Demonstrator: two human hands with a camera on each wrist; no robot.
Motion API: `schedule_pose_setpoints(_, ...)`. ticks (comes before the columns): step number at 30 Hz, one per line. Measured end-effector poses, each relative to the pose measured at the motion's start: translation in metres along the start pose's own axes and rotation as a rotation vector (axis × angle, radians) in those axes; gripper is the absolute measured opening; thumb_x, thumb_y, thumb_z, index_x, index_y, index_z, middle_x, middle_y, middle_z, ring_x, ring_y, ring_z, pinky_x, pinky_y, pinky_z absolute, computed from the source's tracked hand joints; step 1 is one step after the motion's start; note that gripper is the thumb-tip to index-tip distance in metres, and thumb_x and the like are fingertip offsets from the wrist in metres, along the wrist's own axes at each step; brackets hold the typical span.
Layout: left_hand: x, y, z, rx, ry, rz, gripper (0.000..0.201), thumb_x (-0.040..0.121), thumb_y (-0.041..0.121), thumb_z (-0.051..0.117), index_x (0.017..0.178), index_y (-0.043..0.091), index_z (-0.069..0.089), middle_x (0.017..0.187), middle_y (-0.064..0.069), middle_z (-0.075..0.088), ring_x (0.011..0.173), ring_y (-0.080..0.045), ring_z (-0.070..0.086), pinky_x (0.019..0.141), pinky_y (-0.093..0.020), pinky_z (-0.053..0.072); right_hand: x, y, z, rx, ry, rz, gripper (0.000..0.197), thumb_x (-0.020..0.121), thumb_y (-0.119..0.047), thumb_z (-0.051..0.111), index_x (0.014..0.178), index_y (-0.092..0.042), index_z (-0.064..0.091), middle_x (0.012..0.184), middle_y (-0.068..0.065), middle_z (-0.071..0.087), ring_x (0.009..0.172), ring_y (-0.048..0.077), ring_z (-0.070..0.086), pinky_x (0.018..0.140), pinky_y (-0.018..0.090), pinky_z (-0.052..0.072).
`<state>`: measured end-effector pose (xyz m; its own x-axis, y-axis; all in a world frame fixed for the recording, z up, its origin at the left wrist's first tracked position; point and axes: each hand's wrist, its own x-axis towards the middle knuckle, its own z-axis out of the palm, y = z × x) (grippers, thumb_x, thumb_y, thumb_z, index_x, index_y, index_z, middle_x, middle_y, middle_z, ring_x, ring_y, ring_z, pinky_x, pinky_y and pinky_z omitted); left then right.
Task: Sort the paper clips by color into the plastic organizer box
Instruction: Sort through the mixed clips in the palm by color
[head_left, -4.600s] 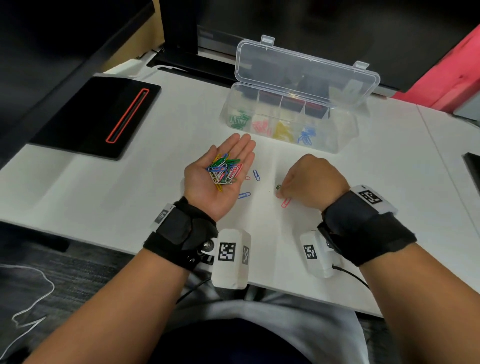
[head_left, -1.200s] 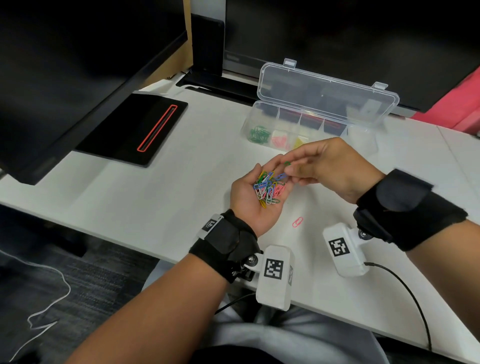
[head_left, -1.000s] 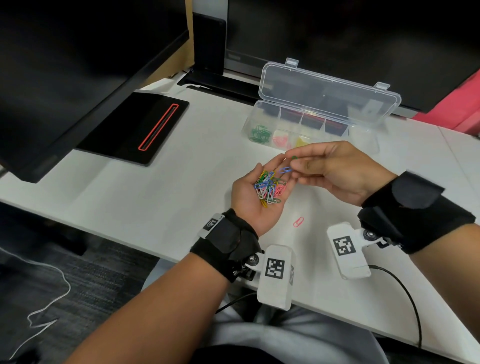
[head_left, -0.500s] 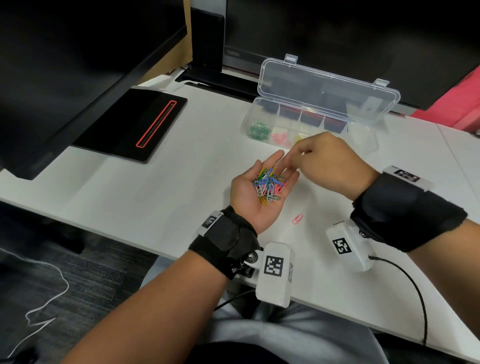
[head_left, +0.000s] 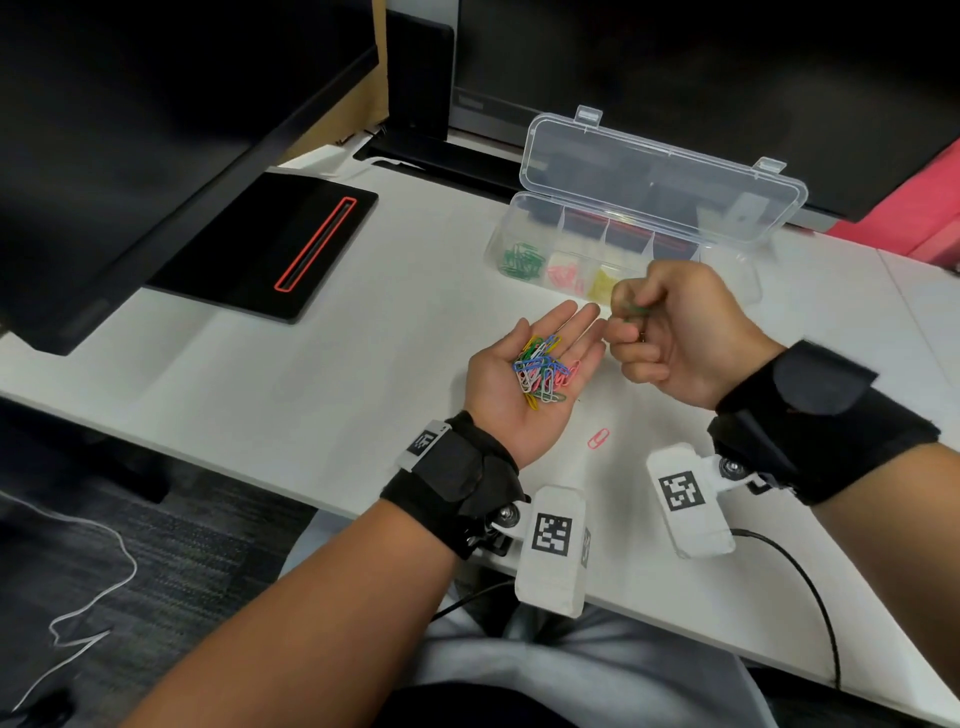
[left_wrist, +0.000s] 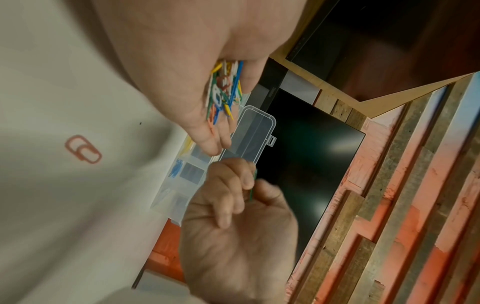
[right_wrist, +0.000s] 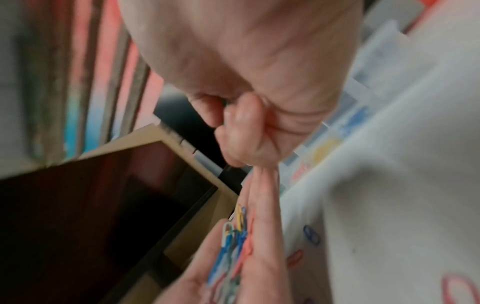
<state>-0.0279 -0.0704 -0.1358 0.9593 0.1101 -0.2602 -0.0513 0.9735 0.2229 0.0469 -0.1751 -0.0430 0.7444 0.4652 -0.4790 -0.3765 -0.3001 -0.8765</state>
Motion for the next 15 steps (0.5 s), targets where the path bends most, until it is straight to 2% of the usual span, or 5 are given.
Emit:
schedule_pose_setpoints(3, 0.0, -0.001, 0.0, 0.013, 0.008, -0.021, 0.043, 0.103, 0.025, 0.031, 0.122, -0.005, 0.055, 0.13, -0.024, 0.057, 0.114, -0.035, 0.058, 0.099, -0.041, 0.046, -0.001, 0.003, -0.005, 0.158, -0.013, -0.009, 0.018, 0.071, -0.006, 0.024, 0.06, -0.018, 0.031, 0.055, 0.002, 0.031, 0.043, 0.012, 0.014, 0.036, 0.015, 0.011)
schedule_pose_setpoints(7, 0.002, -0.001, 0.0, 0.056, 0.01, -0.065, 0.042, 0.104, 0.024, 0.03, 0.117, -0.006, 0.057, 0.118, -0.021, 0.065, 0.109, -0.03, 0.061, 0.098, -0.04, 0.045, -0.003, 0.0, 0.001, 0.061, -0.039, -0.078, 0.022, 0.077, -0.004, 0.027, 0.063, -0.021, 0.029, 0.05, -0.004, 0.022, 0.043, 0.011, 0.008, 0.042, 0.017, 0.006)
schedule_pose_setpoints(9, 0.001, -0.002, 0.0, 0.054, 0.006, -0.077, 0.042, 0.103, 0.025, 0.031, 0.113, -0.005, 0.058, 0.108, -0.021, 0.066, 0.102, -0.03, 0.062, 0.1, -0.04, 0.045, -0.006, -0.002, 0.008, -0.208, -0.027, -0.166, 0.025, 0.085, -0.005, 0.041, 0.065, -0.019, 0.039, 0.043, -0.008, 0.032, 0.035, 0.008, 0.016, 0.038, 0.013, 0.012)
schedule_pose_setpoints(11, 0.001, -0.002, -0.001, 0.028, -0.001, -0.084, 0.039, 0.103, 0.026, 0.033, 0.108, -0.003, 0.059, 0.106, -0.019, 0.063, 0.1, -0.029, 0.06, 0.101, -0.041, 0.045, -0.009, -0.001, 0.017, -0.618, -0.003, -0.323, 0.015, 0.086, -0.009, 0.059, 0.072, -0.012, 0.06, 0.052, -0.006, 0.059, 0.033, 0.003, 0.043, 0.036, 0.016, 0.031)
schedule_pose_setpoints(15, 0.003, -0.003, -0.003, 0.009, -0.01, -0.09, 0.04, 0.103, 0.027, 0.032, 0.124, 0.0, 0.054, 0.115, -0.016, 0.061, 0.104, -0.026, 0.06, 0.095, -0.039, 0.05, 0.0, 0.004, 0.019, -1.107, 0.042, -0.459, 0.003, 0.076, -0.026, 0.076, 0.079, -0.027, 0.076, 0.076, -0.013, 0.071, 0.068, -0.003, 0.062, 0.062, 0.01, 0.047)
